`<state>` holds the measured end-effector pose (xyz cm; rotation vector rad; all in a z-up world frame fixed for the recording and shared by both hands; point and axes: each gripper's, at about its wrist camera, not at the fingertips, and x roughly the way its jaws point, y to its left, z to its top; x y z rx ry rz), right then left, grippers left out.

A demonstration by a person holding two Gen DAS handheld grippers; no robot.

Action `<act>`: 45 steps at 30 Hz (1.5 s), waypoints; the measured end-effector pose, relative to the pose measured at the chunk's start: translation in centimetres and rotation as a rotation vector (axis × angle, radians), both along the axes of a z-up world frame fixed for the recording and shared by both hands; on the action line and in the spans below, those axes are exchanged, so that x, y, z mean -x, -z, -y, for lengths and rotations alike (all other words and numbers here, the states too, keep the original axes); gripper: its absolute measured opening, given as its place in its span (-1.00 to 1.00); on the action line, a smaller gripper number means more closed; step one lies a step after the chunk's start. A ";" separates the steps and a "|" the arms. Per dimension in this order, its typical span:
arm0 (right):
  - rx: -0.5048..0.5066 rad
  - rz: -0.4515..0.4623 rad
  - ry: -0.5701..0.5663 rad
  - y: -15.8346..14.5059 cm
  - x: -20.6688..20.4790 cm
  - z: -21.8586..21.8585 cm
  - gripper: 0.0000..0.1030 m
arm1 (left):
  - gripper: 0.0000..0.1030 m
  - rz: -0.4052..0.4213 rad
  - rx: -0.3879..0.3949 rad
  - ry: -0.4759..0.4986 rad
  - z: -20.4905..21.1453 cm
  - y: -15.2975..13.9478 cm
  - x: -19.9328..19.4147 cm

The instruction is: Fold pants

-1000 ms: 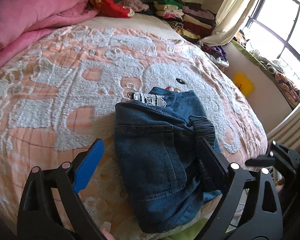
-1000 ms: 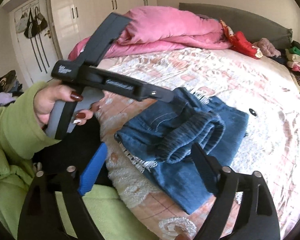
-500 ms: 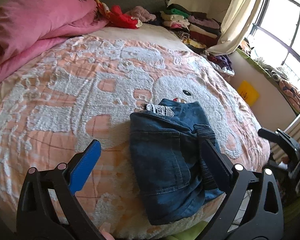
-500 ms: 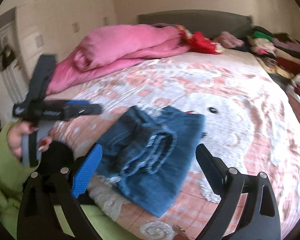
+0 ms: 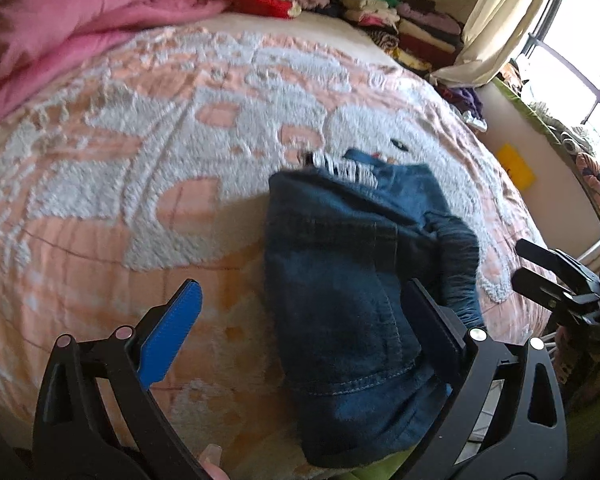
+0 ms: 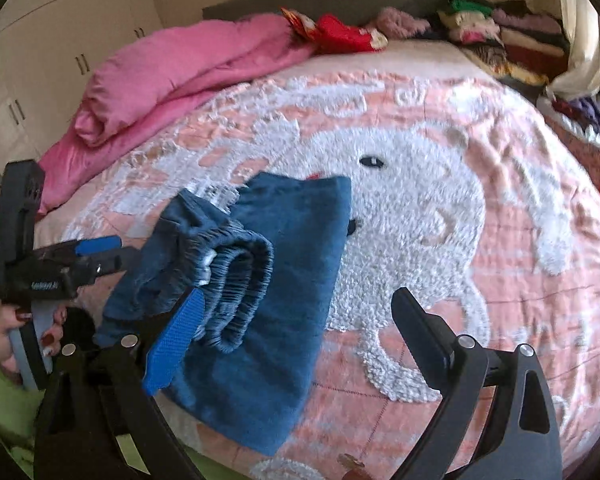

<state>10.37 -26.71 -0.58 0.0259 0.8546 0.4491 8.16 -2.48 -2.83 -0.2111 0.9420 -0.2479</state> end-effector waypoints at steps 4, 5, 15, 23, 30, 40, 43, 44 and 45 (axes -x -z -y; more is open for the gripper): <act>-0.026 -0.054 -0.020 1.8 -1.5 -0.8 0.82 | 0.81 -0.030 0.005 0.010 0.6 1.3 -0.5; -0.024 -0.064 -0.023 2.0 -1.8 -0.9 0.81 | 0.81 -0.039 0.003 0.011 0.8 1.6 -0.7; -0.113 -0.141 -0.092 4.3 -2.9 -2.2 0.56 | 0.81 -0.038 -0.027 0.049 2.3 2.7 -1.4; -0.149 -0.125 -0.117 4.7 -3.6 -2.3 0.37 | 0.17 -0.024 0.002 0.111 3.1 2.4 -1.7; -0.081 0.018 -0.206 1.7 -2.7 -4.1 -0.37 | -0.36 0.005 -0.001 0.114 3.3 0.6 -2.4; -0.051 0.141 -0.218 -2.1 -5.7 -5.4 -0.37 | -0.36 0.084 -0.005 0.074 2.4 -2.8 -5.2; -0.044 0.150 -0.210 -2.3 -6.7 -5.6 -0.37 | -0.36 0.106 -0.027 0.067 2.5 -3.4 -6.2; -0.043 0.152 -0.206 -2.3 -7.1 -5.7 -0.37 | -0.36 0.112 -0.029 0.064 2.4 -3.5 -6.4; -0.041 0.154 -0.203 -2.3 -7.4 -5.7 -0.37 | -0.36 0.116 -0.033 0.059 2.4 -3.6 -6.8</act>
